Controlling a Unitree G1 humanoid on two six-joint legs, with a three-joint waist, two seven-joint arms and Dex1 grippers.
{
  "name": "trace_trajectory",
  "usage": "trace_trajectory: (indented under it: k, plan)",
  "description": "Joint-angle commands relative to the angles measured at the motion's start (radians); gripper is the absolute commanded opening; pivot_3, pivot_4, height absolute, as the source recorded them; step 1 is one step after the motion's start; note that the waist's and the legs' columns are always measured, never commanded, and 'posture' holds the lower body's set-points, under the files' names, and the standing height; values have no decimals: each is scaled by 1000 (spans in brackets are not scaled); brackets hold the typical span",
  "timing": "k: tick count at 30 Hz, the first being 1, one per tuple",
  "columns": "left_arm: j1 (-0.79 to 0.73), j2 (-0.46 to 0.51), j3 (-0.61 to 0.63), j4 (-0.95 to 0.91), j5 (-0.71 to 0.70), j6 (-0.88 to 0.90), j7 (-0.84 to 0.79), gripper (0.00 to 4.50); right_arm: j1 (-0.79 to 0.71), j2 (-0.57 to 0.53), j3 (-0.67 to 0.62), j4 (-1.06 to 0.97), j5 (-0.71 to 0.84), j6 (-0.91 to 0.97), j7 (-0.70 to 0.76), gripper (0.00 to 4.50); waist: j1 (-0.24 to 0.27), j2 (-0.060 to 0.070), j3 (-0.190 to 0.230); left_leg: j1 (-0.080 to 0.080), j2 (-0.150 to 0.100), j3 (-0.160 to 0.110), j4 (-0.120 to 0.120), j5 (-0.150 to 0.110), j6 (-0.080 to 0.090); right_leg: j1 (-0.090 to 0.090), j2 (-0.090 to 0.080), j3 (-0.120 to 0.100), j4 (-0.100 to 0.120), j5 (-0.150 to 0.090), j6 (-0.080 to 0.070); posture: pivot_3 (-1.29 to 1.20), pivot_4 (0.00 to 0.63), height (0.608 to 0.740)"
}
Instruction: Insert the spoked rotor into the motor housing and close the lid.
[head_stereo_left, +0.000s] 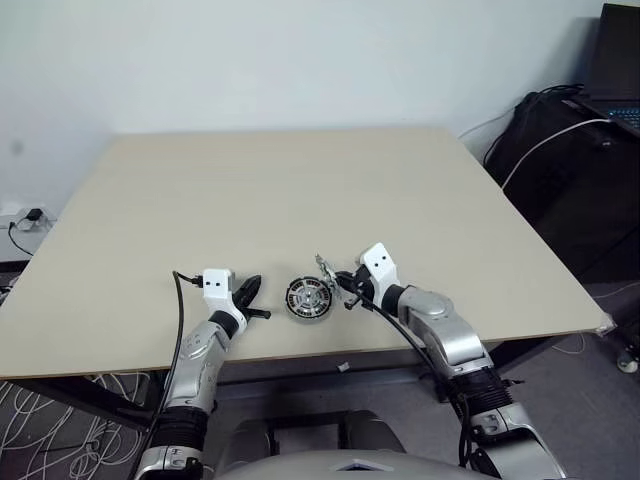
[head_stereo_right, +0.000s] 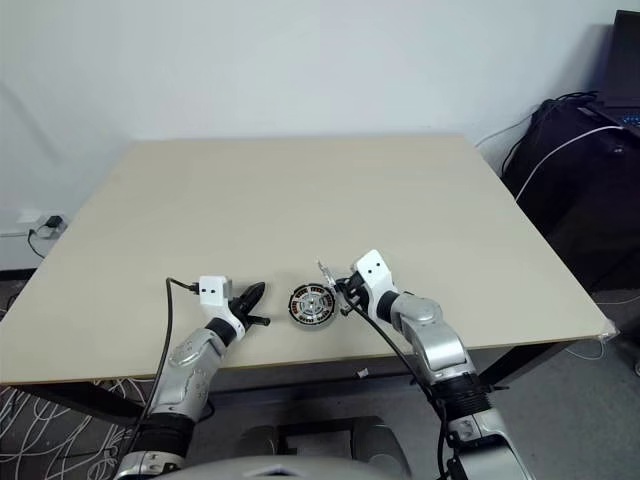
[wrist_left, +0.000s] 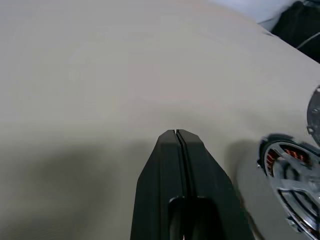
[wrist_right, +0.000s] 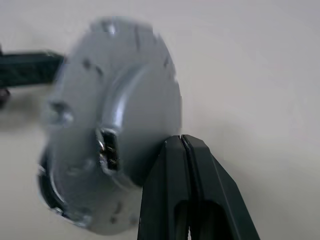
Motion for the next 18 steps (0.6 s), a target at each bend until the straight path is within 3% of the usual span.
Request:
trace_trajectory:
  k: [1, 11, 18]
  plan:
    - [-19, 11, 0, -14, 6, -19, -7, 0, -33, 23, 0, -55, 42, -7, 32, 51, -1, 0, 0, 0, 0, 0, 0, 0, 0, 0, 0, 0, 0, 0, 0, 0, 0, 740]
    - [-13, 12, -8, -39, -2, 4, -8, 0, -62, 1, 60, -82, 160, 198, 200, 51, 4, 0, 0, 0, 0, 0, 0, 0, 0, 0, 0, 0, 0, 0, 0, 0, 0, 740]
    - [-15, 14, -7, -37, -6, 10, -12, 0, -88, 3, 86, -24, 177, 245, 247, 51, 3, 0, 0, 0, 0, 0, 0, 0, 0, 0, 0, 0, 0, 0, 0, 0, 0, 740]
